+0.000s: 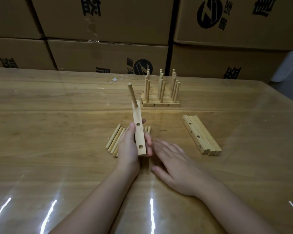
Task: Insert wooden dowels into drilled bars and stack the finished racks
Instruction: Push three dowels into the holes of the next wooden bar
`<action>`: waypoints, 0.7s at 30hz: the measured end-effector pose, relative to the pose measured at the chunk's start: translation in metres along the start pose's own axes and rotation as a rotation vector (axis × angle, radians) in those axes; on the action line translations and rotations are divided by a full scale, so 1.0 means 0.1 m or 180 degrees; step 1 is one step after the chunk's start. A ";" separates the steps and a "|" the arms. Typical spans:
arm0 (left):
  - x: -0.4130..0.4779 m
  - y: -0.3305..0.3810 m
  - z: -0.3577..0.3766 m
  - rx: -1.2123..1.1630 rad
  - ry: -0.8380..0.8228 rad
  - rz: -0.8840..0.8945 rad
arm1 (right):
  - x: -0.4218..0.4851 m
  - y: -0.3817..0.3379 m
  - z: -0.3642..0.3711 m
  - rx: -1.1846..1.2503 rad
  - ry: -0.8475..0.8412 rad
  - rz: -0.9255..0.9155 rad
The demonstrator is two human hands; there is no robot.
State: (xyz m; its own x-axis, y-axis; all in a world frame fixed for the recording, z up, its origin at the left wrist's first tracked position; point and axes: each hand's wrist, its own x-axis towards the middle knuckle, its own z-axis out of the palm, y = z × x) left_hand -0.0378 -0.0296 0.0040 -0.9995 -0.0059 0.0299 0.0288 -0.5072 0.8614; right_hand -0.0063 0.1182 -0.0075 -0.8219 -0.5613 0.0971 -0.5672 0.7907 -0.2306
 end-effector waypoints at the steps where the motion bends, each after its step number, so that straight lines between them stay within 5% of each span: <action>1: 0.00 0.00 -0.01 -0.0041 0.0032 0.0023 | 0.01 0.00 0.00 0.0015 0.0004 -0.0037; 7: 0.01 -0.01 0.00 -0.0017 0.0187 0.0166 | 0.02 -0.02 -0.02 0.0083 -0.0023 -0.0093; 13: -0.01 0.00 0.01 0.0168 0.0214 0.0153 | 0.02 -0.03 -0.03 -0.0429 0.0754 0.0130; 21: -0.04 0.02 0.04 0.0426 0.0017 -0.0018 | 0.02 0.18 -0.05 -0.0228 0.1125 0.1429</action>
State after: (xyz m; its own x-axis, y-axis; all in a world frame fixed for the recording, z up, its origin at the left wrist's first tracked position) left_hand -0.0341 -0.0273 0.0071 -0.9997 -0.0082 0.0225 0.0239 -0.3878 0.9214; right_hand -0.0184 0.1326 -0.0062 -0.9437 -0.0608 0.3253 -0.1507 0.9541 -0.2589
